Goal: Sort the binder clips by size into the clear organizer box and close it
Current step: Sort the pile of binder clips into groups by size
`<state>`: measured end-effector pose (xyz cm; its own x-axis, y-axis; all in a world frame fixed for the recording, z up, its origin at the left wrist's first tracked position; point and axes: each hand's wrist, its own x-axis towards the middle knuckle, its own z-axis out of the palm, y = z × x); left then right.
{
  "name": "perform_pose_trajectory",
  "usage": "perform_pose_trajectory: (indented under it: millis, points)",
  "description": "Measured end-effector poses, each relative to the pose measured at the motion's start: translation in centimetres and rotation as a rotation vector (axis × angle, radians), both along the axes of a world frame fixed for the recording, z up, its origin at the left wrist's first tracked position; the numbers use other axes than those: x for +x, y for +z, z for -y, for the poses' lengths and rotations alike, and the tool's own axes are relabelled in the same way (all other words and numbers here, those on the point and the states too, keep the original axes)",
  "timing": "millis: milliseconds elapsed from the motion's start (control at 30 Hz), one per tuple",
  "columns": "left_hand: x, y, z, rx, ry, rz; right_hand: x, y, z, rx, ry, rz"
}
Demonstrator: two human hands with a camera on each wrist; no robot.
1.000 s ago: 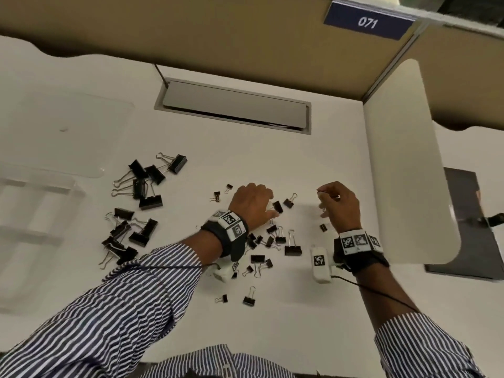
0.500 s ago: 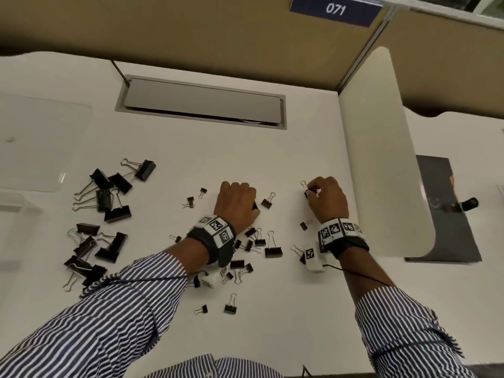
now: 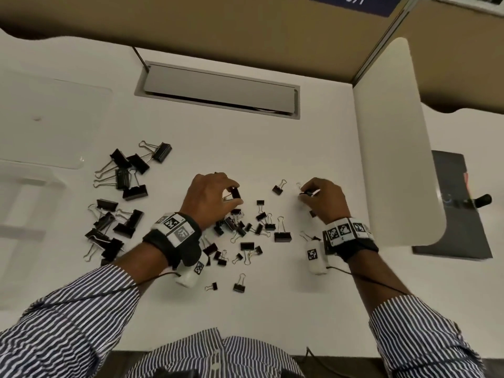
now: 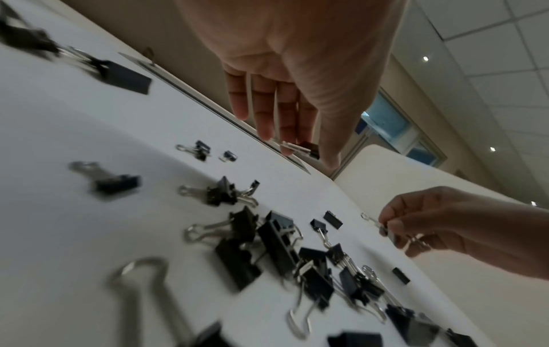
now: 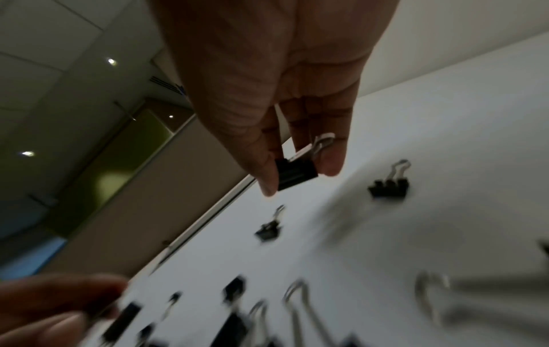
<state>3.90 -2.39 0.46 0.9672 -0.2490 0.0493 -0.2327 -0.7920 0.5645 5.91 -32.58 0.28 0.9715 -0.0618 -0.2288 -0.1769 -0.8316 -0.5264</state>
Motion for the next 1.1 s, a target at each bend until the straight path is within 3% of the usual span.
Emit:
perform_pose_trajectory:
  millis: [133, 300, 500, 700, 900, 1100]
  points:
    - [-3.0, -0.2, -2.1, -0.038, 0.031, -0.018, -5.1, 0.6, -3.1, 0.021, 0.134, -0.043]
    - [-6.5, -0.7, -5.1, -0.062, 0.091, -0.033, -8.6, -0.4, -4.7, -0.011, 0.163, -0.061]
    - [-10.6, -0.8, -9.6, -0.051, 0.236, -0.056, -9.7, 0.5, -7.8, 0.085, 0.254, 0.006]
    - [-13.6, -2.6, -11.1, 0.060, 0.218, -0.114, -9.7, 1.4, -13.5, 0.185, 0.439, -0.014]
    - [-15.4, -2.6, -11.7, 0.068, 0.157, -0.074, -9.7, 1.2, -19.6, 0.154, 0.628, -0.041]
    - [-18.1, -3.1, -12.9, -0.019, 0.214, -0.077, -10.9, 0.8, -23.5, 0.110, 0.805, -0.032]
